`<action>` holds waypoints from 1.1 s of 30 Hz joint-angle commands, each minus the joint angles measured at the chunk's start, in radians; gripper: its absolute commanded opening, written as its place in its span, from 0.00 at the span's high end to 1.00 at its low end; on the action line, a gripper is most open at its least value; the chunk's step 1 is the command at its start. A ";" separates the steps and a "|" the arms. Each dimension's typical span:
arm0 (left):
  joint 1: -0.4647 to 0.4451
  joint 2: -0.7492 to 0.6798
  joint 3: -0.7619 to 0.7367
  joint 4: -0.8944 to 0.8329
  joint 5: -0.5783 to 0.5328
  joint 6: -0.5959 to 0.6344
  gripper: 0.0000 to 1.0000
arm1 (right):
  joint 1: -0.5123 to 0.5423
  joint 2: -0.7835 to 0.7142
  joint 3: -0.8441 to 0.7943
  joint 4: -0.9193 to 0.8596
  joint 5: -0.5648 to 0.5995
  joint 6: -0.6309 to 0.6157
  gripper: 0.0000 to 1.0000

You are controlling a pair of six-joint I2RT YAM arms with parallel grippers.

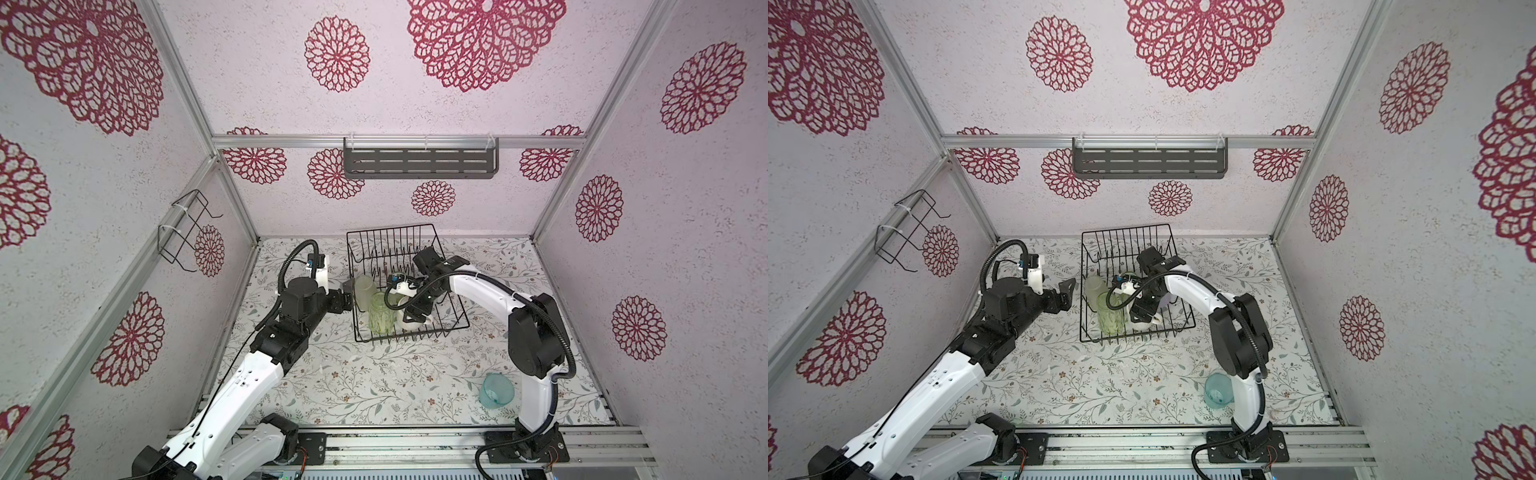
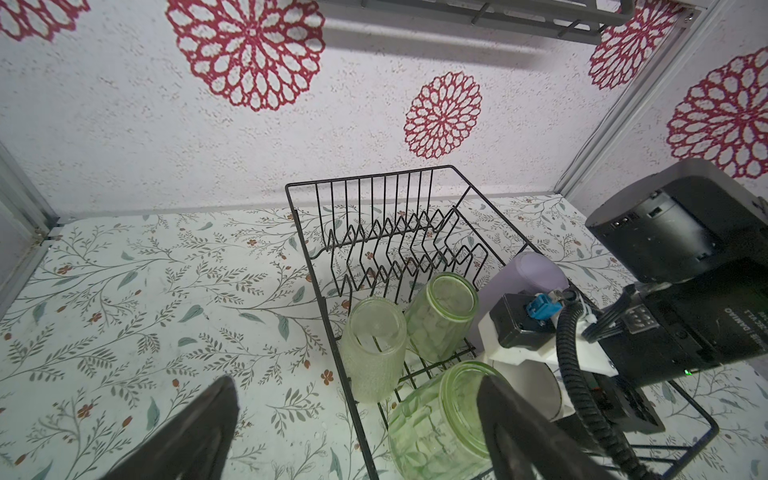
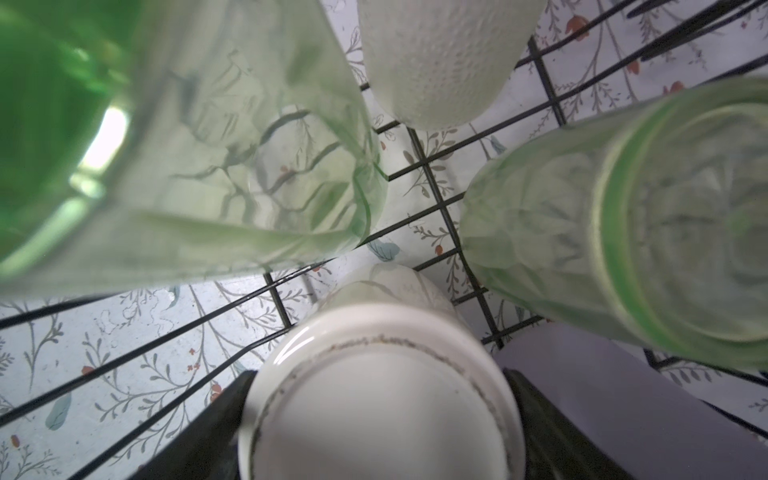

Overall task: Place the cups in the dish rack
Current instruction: 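Open the right gripper to release the mug in the rack, then raise the right gripper and move it toward the teal cup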

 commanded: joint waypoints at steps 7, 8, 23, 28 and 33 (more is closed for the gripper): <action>0.008 0.007 0.015 0.015 0.026 -0.012 0.06 | 0.002 -0.103 -0.021 0.000 -0.050 0.031 0.01; 0.008 0.008 0.018 0.012 0.025 -0.012 0.06 | 0.002 -0.114 -0.027 0.003 -0.050 0.036 0.01; 0.009 0.018 0.041 0.017 0.031 -0.017 0.07 | 0.020 -0.302 -0.032 0.039 -0.125 0.137 0.01; 0.008 0.008 0.059 0.022 0.003 0.016 0.05 | 0.018 -0.493 -0.196 0.235 0.003 0.304 0.01; 0.009 0.000 0.083 -0.003 -0.040 0.002 0.01 | 0.004 -0.755 -0.420 0.479 0.308 0.614 0.01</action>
